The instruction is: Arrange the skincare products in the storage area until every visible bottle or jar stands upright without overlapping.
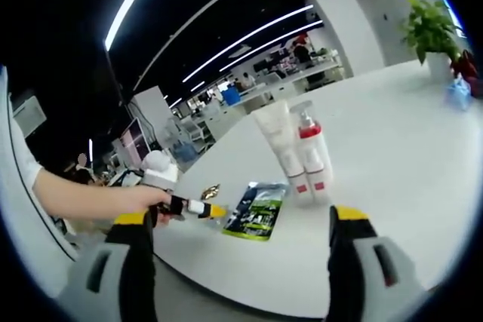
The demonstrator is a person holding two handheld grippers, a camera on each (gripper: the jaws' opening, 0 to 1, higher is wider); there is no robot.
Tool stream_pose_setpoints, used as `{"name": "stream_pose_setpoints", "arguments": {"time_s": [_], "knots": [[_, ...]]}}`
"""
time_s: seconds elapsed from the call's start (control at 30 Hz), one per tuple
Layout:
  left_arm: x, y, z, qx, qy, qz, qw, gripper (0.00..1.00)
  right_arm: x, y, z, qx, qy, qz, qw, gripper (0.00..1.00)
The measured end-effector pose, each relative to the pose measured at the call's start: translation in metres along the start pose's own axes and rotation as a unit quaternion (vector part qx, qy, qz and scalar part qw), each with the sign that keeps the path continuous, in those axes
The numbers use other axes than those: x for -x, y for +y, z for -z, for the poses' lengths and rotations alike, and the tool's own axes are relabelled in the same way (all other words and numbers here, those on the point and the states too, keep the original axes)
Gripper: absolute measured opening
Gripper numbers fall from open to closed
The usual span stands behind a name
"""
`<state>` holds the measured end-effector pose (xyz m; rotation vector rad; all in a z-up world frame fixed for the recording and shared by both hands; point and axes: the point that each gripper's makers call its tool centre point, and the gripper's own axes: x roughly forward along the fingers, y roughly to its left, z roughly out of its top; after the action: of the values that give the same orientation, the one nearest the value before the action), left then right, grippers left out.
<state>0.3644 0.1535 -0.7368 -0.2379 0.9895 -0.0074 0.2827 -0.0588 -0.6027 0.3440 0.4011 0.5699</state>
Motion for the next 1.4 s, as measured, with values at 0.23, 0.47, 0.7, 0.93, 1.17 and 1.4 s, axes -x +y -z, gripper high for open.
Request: {"name": "stream_pose_setpoints", "arguments": {"time_s": [0.23,0.47,0.7,0.93,1.17,1.4], "knots": [[0.0,-0.001,0.0,-0.001,0.0,0.003,1.0,0.38,0.0,0.0,0.0,0.001,-0.001,0.001,1.0,0.97],[0.0,-0.002,0.0,0.0,0.002,0.007,1.0,0.39,0.0,0.0,0.0,0.002,-0.001,0.002,1.0,0.97],[0.002,-0.009,-0.002,-0.017,-0.003,0.031,0.9994,0.49,0.001,-0.001,0.0,0.004,-0.003,0.006,1.0,0.97],[0.008,-0.02,-0.007,-0.041,-0.016,0.078,0.996,0.6,0.002,-0.003,-0.001,0.008,-0.005,0.013,0.9999,0.97],[0.024,-0.025,-0.005,-0.102,-0.022,0.126,0.9866,0.76,0.003,-0.005,-0.002,0.012,-0.007,0.022,0.9997,0.97],[0.045,-0.014,-0.005,-0.155,-0.042,0.155,0.9749,0.84,0.003,-0.006,-0.001,0.018,-0.006,0.029,0.9994,0.97]]}}
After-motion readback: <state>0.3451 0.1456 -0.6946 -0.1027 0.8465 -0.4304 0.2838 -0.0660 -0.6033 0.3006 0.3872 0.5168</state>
